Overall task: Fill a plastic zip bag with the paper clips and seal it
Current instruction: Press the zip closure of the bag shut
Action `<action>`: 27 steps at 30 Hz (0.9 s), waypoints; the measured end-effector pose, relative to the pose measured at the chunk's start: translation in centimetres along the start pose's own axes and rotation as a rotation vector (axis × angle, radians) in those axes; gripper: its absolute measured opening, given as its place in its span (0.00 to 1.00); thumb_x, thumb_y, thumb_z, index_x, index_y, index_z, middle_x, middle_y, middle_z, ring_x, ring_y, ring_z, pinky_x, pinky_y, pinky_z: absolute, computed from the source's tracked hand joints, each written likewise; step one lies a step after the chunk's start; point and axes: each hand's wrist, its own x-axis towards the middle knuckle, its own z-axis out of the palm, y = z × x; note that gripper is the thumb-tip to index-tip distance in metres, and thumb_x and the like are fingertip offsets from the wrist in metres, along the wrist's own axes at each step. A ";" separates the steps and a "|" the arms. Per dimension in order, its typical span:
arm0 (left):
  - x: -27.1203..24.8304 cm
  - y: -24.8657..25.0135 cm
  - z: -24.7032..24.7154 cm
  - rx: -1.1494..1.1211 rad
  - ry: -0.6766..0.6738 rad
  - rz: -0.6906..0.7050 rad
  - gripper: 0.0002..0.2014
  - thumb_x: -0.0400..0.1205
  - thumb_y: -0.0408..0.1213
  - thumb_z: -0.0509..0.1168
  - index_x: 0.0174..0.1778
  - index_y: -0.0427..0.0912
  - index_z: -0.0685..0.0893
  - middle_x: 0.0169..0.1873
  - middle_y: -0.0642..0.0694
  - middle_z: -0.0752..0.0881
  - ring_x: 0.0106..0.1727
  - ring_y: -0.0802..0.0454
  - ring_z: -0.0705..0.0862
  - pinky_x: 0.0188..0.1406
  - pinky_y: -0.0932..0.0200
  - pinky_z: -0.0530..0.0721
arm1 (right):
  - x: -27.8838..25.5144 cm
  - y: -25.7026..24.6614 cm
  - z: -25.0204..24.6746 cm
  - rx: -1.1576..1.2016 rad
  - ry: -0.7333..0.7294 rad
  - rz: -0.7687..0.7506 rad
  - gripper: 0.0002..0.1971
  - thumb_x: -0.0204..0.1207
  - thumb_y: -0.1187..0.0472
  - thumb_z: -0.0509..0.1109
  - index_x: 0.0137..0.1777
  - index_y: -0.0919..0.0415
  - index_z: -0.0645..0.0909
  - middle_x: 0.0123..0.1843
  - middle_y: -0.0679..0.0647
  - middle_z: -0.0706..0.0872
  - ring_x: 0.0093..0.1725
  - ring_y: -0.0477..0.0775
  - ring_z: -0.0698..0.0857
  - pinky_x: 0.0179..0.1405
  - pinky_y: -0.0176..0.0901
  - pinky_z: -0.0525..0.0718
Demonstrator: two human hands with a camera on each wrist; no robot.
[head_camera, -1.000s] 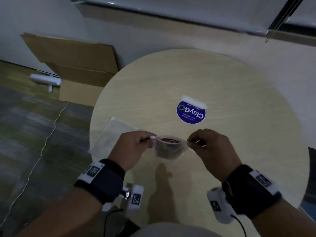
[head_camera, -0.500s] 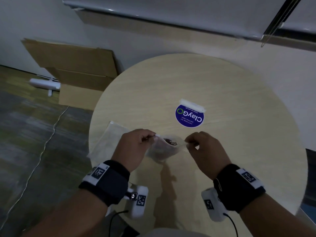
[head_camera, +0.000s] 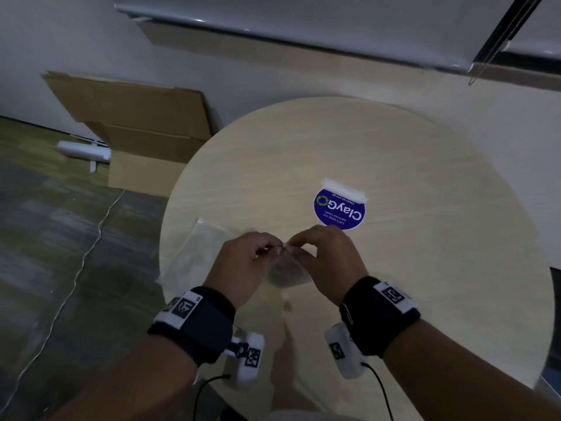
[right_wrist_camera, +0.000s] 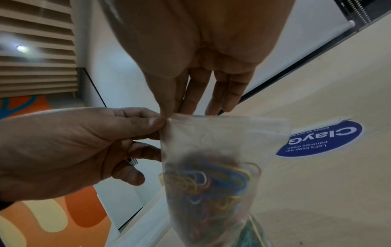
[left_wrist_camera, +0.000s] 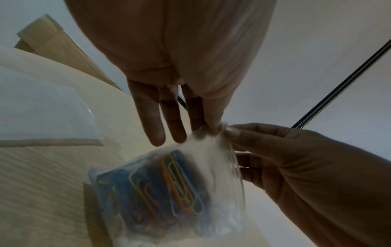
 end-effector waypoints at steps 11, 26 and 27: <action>0.1 -0.7 0.4 -0.027 0.026 -0.007 0.06 0.87 0.41 0.64 0.44 0.51 0.82 0.42 0.53 0.86 0.43 0.61 0.82 0.44 0.61 0.79 | -1.4 3.2 -0.9 -0.058 -0.044 0.035 0.02 0.72 0.57 0.73 0.44 0.49 0.84 0.43 0.49 0.88 0.42 0.53 0.85 0.44 0.48 0.83; 1.6 -0.4 4.1 -0.474 -0.074 -0.364 0.08 0.91 0.45 0.57 0.46 0.56 0.76 0.51 0.35 0.80 0.45 0.35 0.89 0.40 0.47 0.85 | -5.2 6.8 2.4 0.577 -0.079 0.465 0.17 0.78 0.52 0.70 0.66 0.44 0.76 0.54 0.46 0.89 0.51 0.47 0.88 0.45 0.39 0.85; 1.8 -0.3 4.6 -0.499 -0.095 -0.385 0.07 0.90 0.45 0.57 0.47 0.55 0.76 0.53 0.34 0.81 0.46 0.34 0.90 0.40 0.47 0.86 | -5.5 7.2 2.3 0.535 -0.039 0.484 0.15 0.79 0.52 0.69 0.65 0.43 0.76 0.52 0.46 0.89 0.48 0.45 0.89 0.43 0.39 0.86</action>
